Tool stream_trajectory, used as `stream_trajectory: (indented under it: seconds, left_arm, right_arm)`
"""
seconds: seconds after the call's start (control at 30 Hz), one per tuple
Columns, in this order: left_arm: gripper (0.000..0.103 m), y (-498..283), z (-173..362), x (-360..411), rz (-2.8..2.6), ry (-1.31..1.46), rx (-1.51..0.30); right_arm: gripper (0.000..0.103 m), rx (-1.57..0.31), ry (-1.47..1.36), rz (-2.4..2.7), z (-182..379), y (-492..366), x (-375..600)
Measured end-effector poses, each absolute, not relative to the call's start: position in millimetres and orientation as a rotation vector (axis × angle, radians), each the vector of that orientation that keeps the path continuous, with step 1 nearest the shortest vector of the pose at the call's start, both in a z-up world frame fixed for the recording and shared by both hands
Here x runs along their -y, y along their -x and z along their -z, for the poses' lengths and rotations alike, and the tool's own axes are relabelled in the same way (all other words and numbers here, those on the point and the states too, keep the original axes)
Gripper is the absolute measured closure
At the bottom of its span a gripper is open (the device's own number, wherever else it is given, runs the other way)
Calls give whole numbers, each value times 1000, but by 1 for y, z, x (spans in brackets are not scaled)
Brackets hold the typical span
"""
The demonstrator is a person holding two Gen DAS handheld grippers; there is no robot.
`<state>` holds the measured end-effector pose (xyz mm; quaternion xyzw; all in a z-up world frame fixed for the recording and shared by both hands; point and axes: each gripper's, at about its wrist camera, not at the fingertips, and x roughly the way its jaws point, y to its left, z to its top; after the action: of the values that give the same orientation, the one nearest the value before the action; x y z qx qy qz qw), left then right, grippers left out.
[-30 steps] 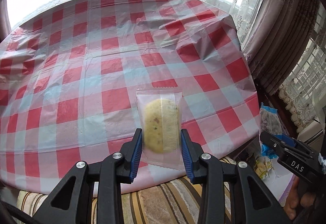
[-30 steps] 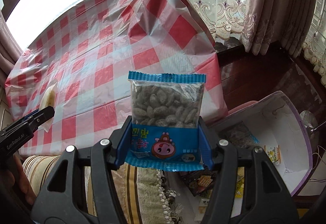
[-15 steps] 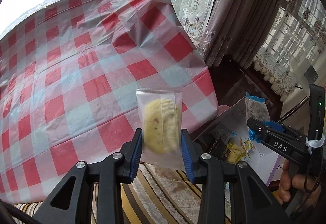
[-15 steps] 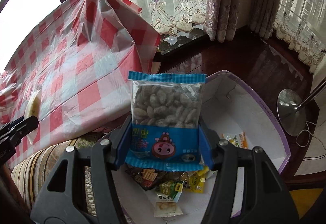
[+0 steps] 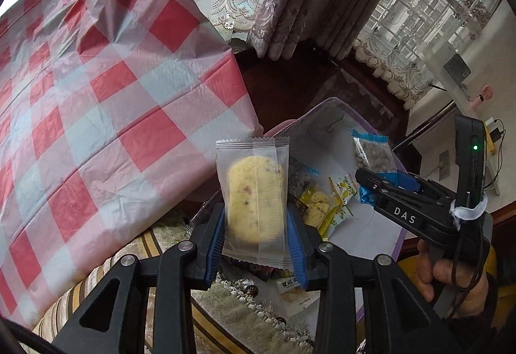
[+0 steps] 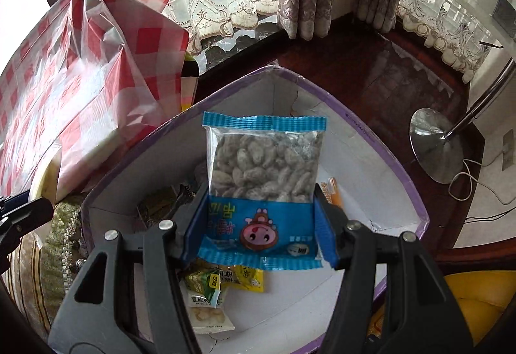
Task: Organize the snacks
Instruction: 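Open both tools to drop the pastry and peanut bag into the box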
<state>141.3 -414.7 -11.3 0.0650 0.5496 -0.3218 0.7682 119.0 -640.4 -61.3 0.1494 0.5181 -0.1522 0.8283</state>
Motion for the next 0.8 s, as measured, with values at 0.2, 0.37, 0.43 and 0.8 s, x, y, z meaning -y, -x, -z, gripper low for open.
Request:
stream_trajectory:
  seconds: [0.2, 0.37, 0.43, 0.8]
  left_arm:
    - [66, -144, 27, 432, 720, -149, -1267]
    - [66, -148, 37, 440, 728, -147, -1316]
    - [65, -149, 40, 442, 724, -145, -1331]
    - [51, -153, 45, 434, 705, -95, -1374]
  right_arm:
    - [41, -1129, -318, 349, 71, -118, 647]
    - [40, -1148, -317, 356, 77, -120, 650]
    - [40, -1154, -310, 357, 78, -122, 648]
    - [35, -1148, -264, 378, 68, -121, 638]
